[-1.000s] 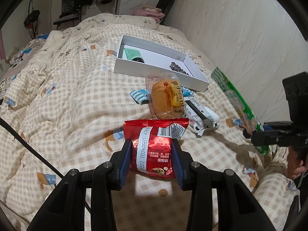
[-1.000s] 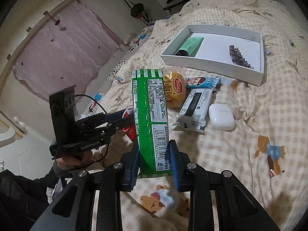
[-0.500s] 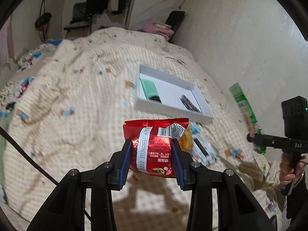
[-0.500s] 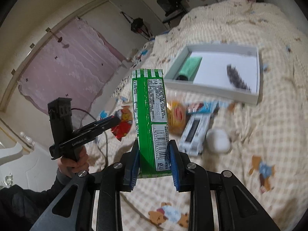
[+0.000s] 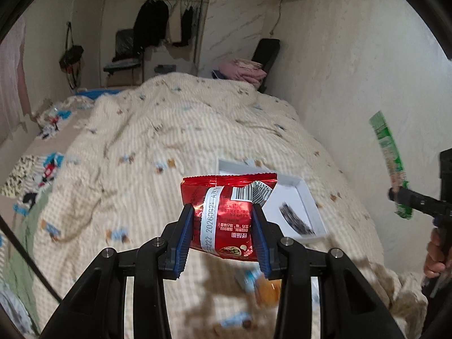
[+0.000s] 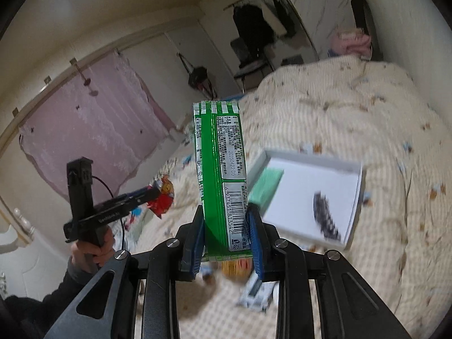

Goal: Organize objects
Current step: 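Lift the green pack with the right gripper while the left carries the red bag toward the box, then lower the red bag and green pack into the white box and open both grippers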

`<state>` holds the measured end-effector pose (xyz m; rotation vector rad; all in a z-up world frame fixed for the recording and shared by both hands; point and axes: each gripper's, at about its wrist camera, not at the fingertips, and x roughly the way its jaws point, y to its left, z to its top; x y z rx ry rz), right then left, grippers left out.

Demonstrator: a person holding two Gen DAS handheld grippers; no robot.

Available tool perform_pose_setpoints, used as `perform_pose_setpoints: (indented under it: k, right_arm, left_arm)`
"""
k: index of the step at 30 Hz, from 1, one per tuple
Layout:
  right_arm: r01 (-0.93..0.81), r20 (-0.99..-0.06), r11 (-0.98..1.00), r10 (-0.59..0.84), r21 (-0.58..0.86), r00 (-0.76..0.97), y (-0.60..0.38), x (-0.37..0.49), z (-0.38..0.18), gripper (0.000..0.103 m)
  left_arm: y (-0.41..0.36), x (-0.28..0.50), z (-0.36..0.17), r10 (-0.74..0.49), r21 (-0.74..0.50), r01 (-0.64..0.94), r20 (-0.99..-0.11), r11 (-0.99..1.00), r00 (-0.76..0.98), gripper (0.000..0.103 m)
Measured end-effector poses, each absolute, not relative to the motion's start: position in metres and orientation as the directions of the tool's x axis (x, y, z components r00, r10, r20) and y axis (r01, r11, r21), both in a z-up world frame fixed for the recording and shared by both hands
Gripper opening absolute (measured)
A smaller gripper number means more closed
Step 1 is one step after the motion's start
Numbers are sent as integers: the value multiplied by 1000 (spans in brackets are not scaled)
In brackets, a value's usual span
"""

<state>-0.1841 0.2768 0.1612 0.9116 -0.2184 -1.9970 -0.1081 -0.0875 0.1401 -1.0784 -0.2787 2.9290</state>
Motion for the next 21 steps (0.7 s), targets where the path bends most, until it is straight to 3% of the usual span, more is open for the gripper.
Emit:
perform_pose_setpoints:
  k: [9,21]
  right_arm:
    - [605,-545,-679,-718,415,-433,252,-240,158,30]
    - [441,-701,-827,-542,349,-463,237,-302,43,30]
  left_arm:
    - [-68,-176,135,20,-102,59,-634,-993,-773,43]
    - [-5,-251,44,133,-147,-37,-728,-988,-672,43]
